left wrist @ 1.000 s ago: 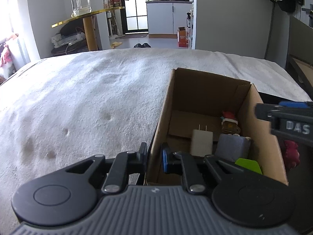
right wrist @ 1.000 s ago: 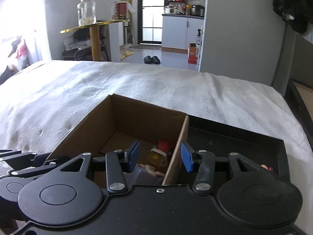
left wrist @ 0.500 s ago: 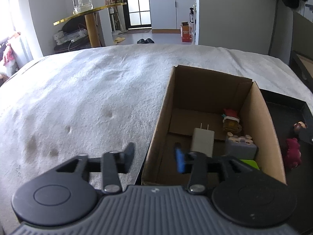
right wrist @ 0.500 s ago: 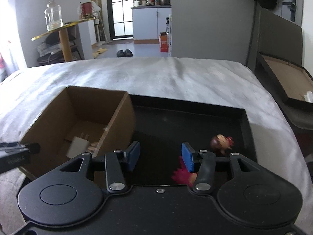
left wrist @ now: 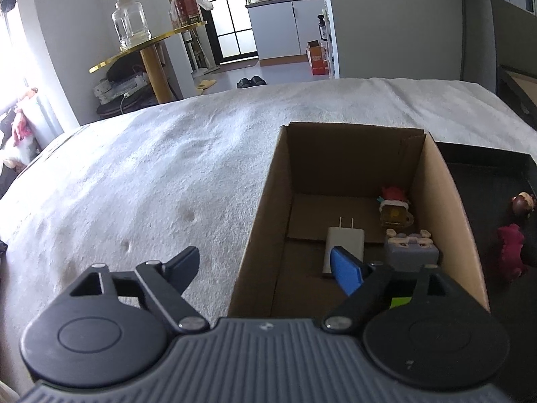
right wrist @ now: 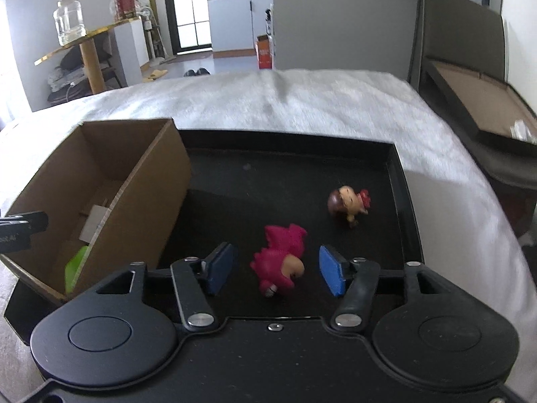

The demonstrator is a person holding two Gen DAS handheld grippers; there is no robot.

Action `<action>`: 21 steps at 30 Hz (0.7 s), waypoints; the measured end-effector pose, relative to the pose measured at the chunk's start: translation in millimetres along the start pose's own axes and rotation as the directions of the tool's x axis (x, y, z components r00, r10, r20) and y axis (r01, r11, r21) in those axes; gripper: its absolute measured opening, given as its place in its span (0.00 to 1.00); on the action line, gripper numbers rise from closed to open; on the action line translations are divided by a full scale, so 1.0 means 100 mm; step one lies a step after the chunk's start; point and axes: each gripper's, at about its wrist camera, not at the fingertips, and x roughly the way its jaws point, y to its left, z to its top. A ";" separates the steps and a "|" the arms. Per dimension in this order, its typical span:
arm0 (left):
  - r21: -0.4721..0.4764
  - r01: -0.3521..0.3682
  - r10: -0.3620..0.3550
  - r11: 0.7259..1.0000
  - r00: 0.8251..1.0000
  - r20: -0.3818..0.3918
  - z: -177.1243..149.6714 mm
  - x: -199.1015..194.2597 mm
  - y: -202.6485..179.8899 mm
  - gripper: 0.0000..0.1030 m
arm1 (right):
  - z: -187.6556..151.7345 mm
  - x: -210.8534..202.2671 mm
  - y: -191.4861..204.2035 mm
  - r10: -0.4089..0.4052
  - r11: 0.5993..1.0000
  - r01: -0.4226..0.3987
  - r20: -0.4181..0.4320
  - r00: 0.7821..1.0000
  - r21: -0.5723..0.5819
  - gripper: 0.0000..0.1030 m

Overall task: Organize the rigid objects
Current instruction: 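Move the right gripper back over the tray to the pink plush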

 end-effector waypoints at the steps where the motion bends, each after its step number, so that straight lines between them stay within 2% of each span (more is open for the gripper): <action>1: 0.004 -0.004 0.004 1.000 1.000 0.000 0.00 0.00 -0.01 0.82 | -0.01 0.03 -0.01 0.001 1.000 -0.001 -0.007 1.000 0.009 0.57; 17: 0.046 -0.038 0.038 0.998 0.999 -0.007 0.01 0.01 -0.16 0.82 | -0.08 0.43 -0.10 0.024 0.997 -0.017 -0.078 0.997 0.077 0.58; 19: 0.053 -0.039 0.039 0.998 0.999 -0.004 0.02 0.01 -0.17 0.82 | -0.08 0.44 -0.10 0.016 0.997 -0.010 -0.080 0.997 0.075 0.55; 20: 0.056 -0.041 0.041 0.998 0.999 0.000 0.02 0.00 -0.18 0.82 | -0.09 0.43 -0.10 0.011 0.997 -0.005 -0.079 0.997 0.074 0.48; 21: 0.057 -0.043 0.043 0.997 0.999 0.003 0.02 0.00 -0.18 0.82 | -0.09 0.43 -0.12 0.018 0.997 -0.011 -0.080 0.997 0.076 0.44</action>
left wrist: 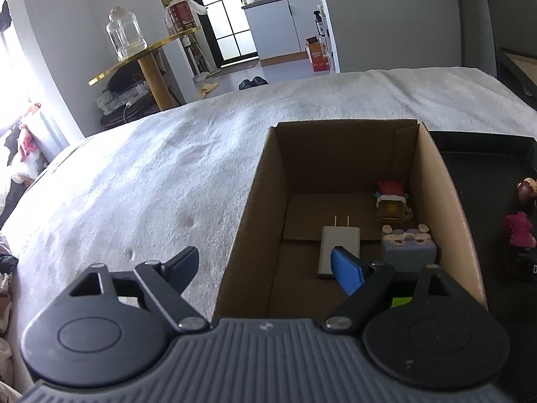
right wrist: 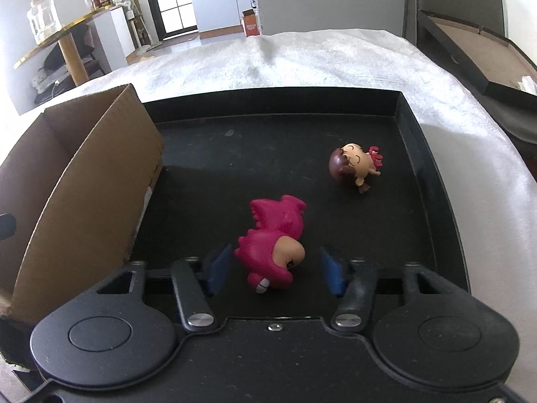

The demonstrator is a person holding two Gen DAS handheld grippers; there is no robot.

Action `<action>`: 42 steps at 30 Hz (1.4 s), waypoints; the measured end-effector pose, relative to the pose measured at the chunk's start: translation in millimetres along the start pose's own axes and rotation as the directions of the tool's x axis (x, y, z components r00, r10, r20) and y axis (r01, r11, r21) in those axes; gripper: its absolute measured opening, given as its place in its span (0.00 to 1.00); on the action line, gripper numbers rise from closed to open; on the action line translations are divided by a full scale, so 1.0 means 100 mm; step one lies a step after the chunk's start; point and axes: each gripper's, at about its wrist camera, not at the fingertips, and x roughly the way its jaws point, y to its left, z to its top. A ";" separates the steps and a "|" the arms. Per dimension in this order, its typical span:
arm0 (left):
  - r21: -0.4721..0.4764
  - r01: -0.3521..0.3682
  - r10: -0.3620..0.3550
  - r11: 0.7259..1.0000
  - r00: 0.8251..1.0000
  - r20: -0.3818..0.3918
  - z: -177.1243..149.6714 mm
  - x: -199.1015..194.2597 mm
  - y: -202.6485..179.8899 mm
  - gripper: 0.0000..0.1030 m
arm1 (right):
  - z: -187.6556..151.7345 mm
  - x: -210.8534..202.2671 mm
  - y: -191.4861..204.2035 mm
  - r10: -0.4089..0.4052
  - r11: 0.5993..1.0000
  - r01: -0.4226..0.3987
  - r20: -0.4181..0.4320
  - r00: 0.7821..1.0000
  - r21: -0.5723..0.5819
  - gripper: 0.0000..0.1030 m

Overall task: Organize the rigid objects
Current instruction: 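Move the right gripper back over the tray to the pink plush, then close the right gripper on the pink plush and lift it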

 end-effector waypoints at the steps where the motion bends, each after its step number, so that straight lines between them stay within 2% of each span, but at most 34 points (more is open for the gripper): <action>1: -0.001 -0.001 0.001 1.000 1.000 -0.001 0.00 0.00 0.00 0.82 | 0.00 -0.01 0.00 0.005 1.000 -0.005 -0.002 1.000 0.004 0.44; 20: -0.013 0.005 -0.005 1.000 1.000 -0.005 -0.01 -0.01 0.01 0.82 | -0.10 -0.18 -0.09 -0.007 1.000 0.006 -0.043 0.999 -0.022 0.46; 22: -0.016 0.007 -0.007 1.000 1.000 -0.004 -0.01 -0.01 0.01 0.82 | -0.10 -0.19 -0.11 -0.021 1.000 0.020 -0.046 0.999 -0.021 0.48; 30: -0.023 0.010 -0.010 1.000 1.000 -0.005 -0.01 -0.01 0.01 0.82 | -0.07 -0.16 -0.07 -0.048 0.999 0.047 -0.034 0.998 -0.018 0.68; 33: -0.021 0.011 -0.011 1.000 1.000 -0.007 -0.01 -0.01 0.01 0.82 | -0.07 -0.10 -0.04 -0.047 0.999 0.046 -0.041 0.998 -0.014 0.68; 35: -0.022 0.013 -0.013 1.000 1.000 -0.008 -0.01 0.00 0.02 0.82 | -0.07 -0.07 -0.04 -0.042 0.999 0.042 -0.046 0.998 -0.004 0.67; 37: -0.028 0.013 -0.014 1.000 1.000 -0.009 -0.01 0.00 0.03 0.82 | -0.06 -0.05 -0.03 -0.037 0.999 0.037 -0.051 0.998 -0.002 0.49; 38: -0.031 0.013 -0.013 0.999 1.000 -0.009 -0.01 0.00 0.04 0.82 | -0.06 -0.05 -0.02 -0.037 0.999 0.037 -0.056 0.998 -0.006 0.44; 42: -0.037 0.016 -0.017 0.999 1.000 -0.010 -0.02 0.01 0.04 0.82 | -0.04 -0.12 0.01 -0.033 0.999 0.032 -0.030 0.999 -0.029 0.43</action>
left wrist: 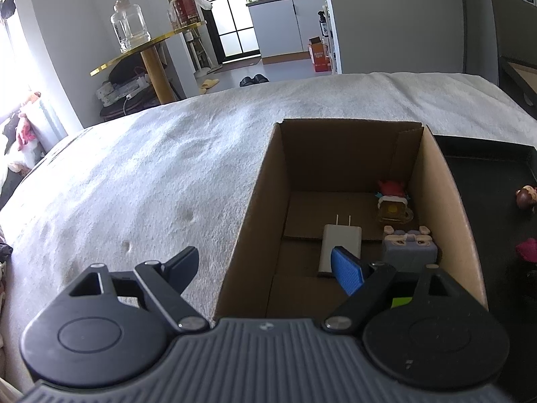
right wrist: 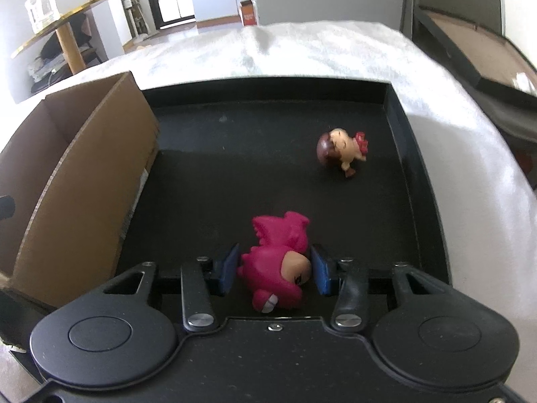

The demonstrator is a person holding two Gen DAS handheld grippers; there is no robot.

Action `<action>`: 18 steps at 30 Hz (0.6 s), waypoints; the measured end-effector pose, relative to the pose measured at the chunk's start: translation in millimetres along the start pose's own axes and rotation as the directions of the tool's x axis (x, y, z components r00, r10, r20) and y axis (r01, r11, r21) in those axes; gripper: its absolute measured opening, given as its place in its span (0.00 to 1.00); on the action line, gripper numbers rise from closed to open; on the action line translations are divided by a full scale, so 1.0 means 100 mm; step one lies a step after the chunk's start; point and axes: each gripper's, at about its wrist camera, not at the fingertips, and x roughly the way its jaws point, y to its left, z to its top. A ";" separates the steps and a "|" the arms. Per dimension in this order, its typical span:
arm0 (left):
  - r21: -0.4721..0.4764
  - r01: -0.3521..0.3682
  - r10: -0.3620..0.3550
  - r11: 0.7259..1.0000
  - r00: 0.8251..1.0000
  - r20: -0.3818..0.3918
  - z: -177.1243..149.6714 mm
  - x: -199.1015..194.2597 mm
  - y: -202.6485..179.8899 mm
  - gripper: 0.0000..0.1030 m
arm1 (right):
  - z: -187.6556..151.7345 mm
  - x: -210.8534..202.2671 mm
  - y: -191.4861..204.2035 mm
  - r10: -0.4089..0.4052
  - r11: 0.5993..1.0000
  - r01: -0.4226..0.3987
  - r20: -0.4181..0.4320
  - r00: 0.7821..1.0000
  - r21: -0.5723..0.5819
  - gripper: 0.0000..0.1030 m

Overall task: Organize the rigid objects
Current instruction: 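Close the right gripper on the pink plush and lift it, then carry the pink plush into the box and open the right gripper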

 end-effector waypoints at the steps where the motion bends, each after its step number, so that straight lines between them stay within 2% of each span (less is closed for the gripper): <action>1: 0.000 0.001 -0.001 1.000 1.000 0.000 -0.01 0.00 0.00 0.82 | 0.00 -0.02 0.01 -0.002 1.000 0.002 0.008 1.000 -0.007 0.43; 18: -0.028 0.016 -0.016 0.999 1.000 0.011 -0.01 -0.03 0.07 0.82 | 0.21 -0.28 0.23 0.052 0.998 -0.048 0.102 0.993 -0.043 0.43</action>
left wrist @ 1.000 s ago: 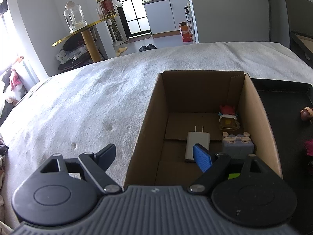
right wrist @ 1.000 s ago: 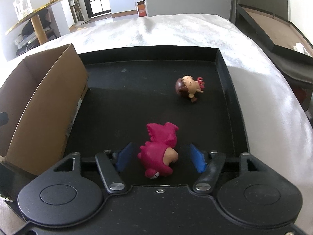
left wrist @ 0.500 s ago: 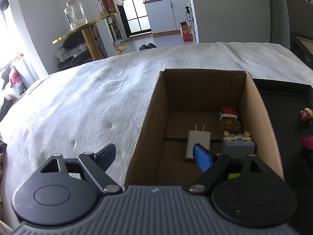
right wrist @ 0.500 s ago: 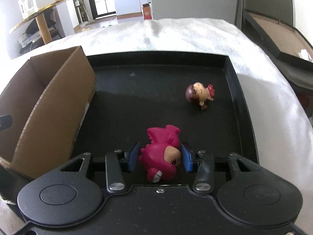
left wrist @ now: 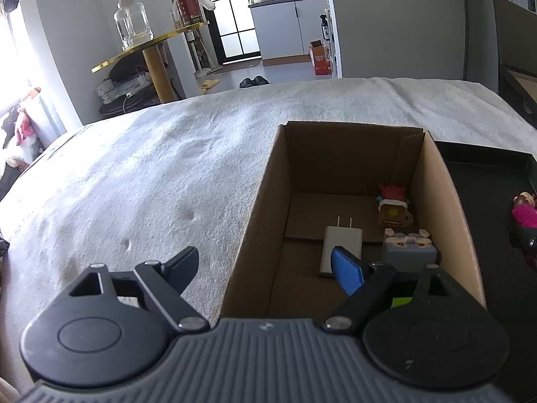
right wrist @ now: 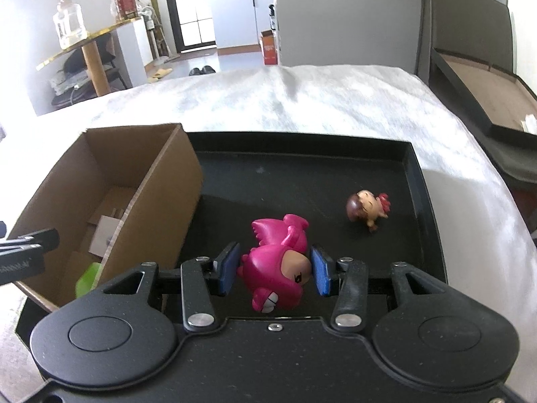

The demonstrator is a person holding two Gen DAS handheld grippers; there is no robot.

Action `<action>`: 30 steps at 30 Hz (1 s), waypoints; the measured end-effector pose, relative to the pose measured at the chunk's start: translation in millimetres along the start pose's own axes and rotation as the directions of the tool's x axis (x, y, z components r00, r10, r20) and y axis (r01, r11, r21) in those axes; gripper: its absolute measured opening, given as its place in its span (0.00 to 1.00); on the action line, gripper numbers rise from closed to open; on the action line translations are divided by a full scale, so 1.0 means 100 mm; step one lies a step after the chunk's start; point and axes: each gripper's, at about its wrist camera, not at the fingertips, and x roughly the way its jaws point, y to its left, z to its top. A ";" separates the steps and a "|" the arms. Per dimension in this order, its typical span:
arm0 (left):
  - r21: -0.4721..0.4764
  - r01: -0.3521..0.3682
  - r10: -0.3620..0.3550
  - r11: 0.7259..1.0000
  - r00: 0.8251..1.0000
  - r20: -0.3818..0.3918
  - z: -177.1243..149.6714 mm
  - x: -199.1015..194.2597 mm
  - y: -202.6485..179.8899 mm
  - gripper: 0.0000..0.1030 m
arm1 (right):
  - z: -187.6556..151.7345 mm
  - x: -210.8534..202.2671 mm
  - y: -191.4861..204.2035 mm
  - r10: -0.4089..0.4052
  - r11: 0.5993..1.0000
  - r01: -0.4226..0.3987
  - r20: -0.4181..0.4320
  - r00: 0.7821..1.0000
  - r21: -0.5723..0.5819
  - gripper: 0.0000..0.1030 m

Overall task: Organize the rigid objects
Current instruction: 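Carry the pink plush into the box and open the right gripper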

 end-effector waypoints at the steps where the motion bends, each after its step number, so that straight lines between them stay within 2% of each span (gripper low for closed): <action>1: -0.004 0.003 -0.003 1.000 1.000 0.002 0.00 0.00 0.01 0.82 | 0.01 0.00 0.01 0.003 1.000 -0.003 0.004 1.000 -0.002 0.43; 14: -0.058 0.032 -0.031 0.998 0.999 0.026 -0.05 -0.03 0.19 0.82 | 0.19 -0.14 0.37 0.040 0.998 -0.037 0.069 0.997 -0.047 0.44; 20: -0.066 0.064 -0.061 0.996 0.997 0.045 -0.07 -0.06 0.27 0.78 | 0.26 -0.17 0.56 0.054 0.996 -0.048 0.089 0.995 -0.075 0.44; 22: -0.073 0.077 -0.074 0.994 0.996 0.049 -0.09 -0.06 0.29 0.73 | 0.28 -0.19 0.62 0.059 0.995 -0.051 0.099 0.993 -0.086 0.44; 24: -0.078 0.097 -0.095 0.992 0.995 0.035 -0.11 -0.03 0.30 0.62 | 0.30 -0.20 0.69 0.064 0.993 -0.053 0.105 0.992 -0.102 0.44; 28: -0.074 0.120 -0.118 0.990 0.993 0.027 -0.12 -0.02 0.32 0.50 | 0.31 -0.18 0.82 0.072 0.990 -0.059 0.105 0.992 -0.125 0.44; 30: -0.074 0.131 -0.129 0.989 0.991 0.019 -0.14 0.01 0.34 0.34 | 0.31 -0.16 0.89 0.081 0.989 -0.067 0.103 0.991 -0.135 0.44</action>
